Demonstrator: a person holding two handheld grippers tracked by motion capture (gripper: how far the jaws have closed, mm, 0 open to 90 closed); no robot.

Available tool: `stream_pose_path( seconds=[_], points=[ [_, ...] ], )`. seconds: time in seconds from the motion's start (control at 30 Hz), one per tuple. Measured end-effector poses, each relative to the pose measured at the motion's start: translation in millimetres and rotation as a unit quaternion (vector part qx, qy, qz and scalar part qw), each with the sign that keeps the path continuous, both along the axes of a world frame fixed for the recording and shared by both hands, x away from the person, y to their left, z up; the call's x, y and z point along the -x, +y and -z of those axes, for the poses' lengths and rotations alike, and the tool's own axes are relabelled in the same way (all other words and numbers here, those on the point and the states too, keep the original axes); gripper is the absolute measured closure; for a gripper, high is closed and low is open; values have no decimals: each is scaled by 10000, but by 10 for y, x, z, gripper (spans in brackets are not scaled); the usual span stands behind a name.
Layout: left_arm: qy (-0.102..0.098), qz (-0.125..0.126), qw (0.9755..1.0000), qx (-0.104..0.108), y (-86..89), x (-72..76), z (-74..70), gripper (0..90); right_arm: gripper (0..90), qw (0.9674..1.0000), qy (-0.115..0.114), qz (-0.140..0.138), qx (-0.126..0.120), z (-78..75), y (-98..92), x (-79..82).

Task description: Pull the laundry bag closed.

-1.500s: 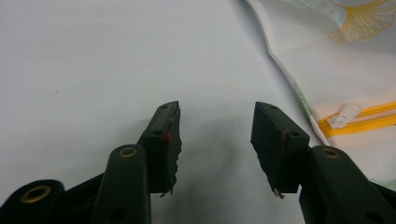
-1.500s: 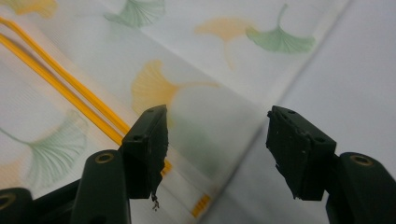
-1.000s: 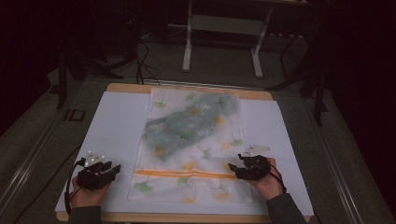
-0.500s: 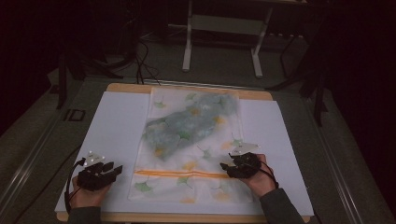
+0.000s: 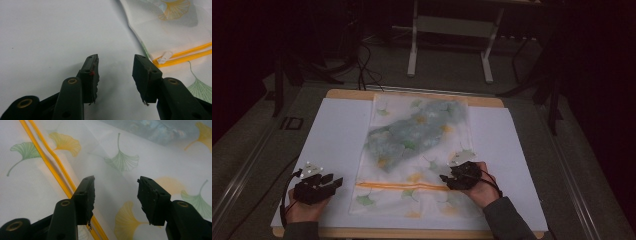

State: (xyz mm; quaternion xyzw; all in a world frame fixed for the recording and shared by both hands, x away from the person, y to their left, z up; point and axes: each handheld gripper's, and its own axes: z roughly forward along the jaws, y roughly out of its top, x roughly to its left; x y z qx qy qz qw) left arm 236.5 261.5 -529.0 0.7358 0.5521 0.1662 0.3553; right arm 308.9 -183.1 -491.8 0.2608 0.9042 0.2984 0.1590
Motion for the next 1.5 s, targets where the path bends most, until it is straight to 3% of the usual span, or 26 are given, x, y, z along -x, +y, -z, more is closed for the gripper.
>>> stream_pose_path(
  seconds=[0.47,1.0,1.27,1.5],
  points=[
    [54,84,10000,2,-5,-9,6,554,485,9993,9,-354,115,-29,241,-30],
    [104,185,9998,63,-6,-12,9,536,517,9968,255,-753,36,-39,518,-64],
    [137,285,9995,22,-26,-7,0,554,556,9956,117,-925,41,-75,681,-61],
    [138,302,9994,48,-24,-2,-5,548,556,9938,180,-1100,47,-64,838,-78]
  ],
)
